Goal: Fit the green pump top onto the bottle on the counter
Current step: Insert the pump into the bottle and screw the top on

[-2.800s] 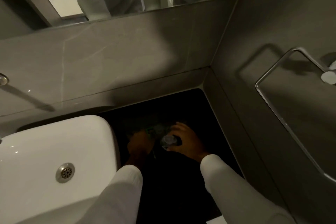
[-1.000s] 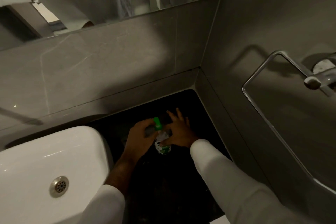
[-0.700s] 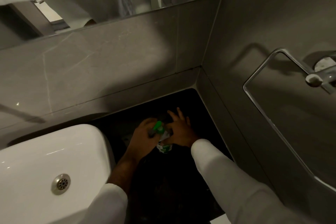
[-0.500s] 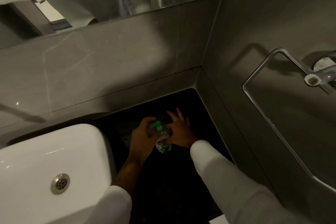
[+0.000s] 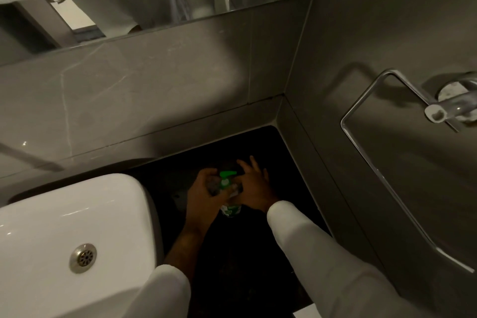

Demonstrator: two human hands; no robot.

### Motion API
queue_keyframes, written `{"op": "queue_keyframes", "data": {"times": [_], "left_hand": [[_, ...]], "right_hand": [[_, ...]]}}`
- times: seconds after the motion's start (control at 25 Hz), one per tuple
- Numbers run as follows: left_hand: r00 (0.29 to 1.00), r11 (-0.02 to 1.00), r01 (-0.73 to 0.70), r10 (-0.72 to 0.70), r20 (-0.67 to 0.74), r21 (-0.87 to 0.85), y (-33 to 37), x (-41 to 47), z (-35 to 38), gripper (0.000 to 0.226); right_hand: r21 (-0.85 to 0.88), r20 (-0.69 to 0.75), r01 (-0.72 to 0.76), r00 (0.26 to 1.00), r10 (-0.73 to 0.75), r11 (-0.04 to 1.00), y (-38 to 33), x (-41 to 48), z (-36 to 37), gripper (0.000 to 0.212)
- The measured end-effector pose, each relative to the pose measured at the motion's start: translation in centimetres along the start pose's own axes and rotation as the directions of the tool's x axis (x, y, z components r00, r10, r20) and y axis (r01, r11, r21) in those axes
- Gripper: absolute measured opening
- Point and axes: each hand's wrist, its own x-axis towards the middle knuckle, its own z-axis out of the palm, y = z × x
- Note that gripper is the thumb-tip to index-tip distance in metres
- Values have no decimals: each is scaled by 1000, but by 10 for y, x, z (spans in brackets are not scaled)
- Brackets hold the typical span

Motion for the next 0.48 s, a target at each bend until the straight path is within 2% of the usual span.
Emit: {"op": "queue_keyframes", "data": {"times": [0.08,0.16,0.24,0.32,0.36,0.48], "left_hand": [[998,1000,-18,17,55,12,-1,5,-2,51],[984,1000,-1,3,177,-12,1,7,-4,62],[989,999,8,-13,148,36,3,3,-5,64],[998,995,-10,3,70,99,4,2,-6,46],[996,994,-33,25,82,106,2,2,-7,42],[982,999,-26,18,189,36,-1,0,-8,61]], "right_hand": [[-63,1,51,999,-51,997,0,1,0,96],[-99,13,68,998,-67,993,2,3,-2,85],[-82,22,50,999,-49,995,2,1,-2,90],[-80,22,56,998,-54,995,0,-4,-2,89],[-88,22,66,998,-64,994,-1,-5,-2,85],[-102,17,108,994,-107,989,-2,-10,-4,67]]}}
